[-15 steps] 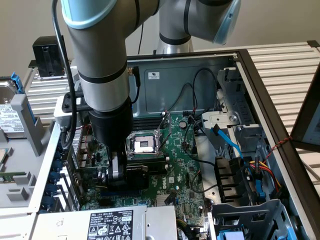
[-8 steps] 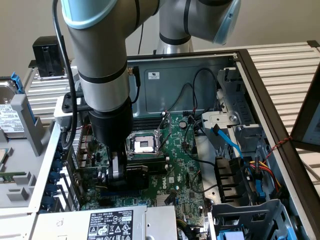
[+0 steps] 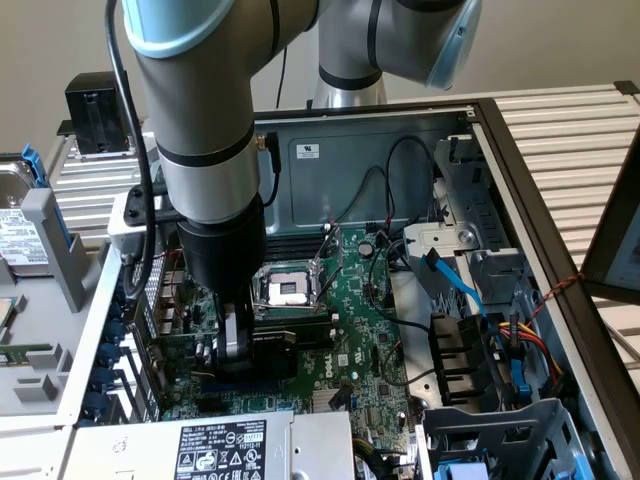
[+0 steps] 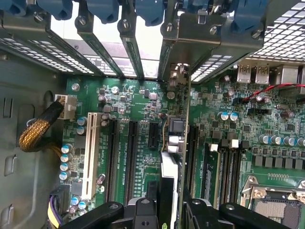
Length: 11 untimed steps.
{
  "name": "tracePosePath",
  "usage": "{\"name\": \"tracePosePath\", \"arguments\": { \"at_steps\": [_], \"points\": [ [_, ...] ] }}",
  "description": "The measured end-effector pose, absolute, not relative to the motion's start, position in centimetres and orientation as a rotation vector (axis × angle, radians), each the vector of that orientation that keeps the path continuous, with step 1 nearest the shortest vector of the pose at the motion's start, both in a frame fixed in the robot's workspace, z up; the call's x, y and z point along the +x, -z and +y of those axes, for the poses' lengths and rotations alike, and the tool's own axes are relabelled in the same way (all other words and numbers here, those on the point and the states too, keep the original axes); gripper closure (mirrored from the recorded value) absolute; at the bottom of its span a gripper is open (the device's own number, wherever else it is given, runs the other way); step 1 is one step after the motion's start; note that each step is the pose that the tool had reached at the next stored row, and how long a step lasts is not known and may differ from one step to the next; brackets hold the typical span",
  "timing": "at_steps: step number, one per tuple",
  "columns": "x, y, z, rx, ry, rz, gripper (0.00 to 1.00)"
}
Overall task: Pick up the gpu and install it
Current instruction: 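Insert the gpu into the slot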
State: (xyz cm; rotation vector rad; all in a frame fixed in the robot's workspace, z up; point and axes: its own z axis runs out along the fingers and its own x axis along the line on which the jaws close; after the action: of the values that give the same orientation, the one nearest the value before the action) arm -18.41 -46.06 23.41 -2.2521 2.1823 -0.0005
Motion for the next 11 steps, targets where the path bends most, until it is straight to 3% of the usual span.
{"name": "tracePosePath", "arguments": {
  "at_steps": [11],
  "points": [
    [-18.42, -23.37, -46.06, -2.267, 0.0, 2.167, 0.72]
  ]
}}
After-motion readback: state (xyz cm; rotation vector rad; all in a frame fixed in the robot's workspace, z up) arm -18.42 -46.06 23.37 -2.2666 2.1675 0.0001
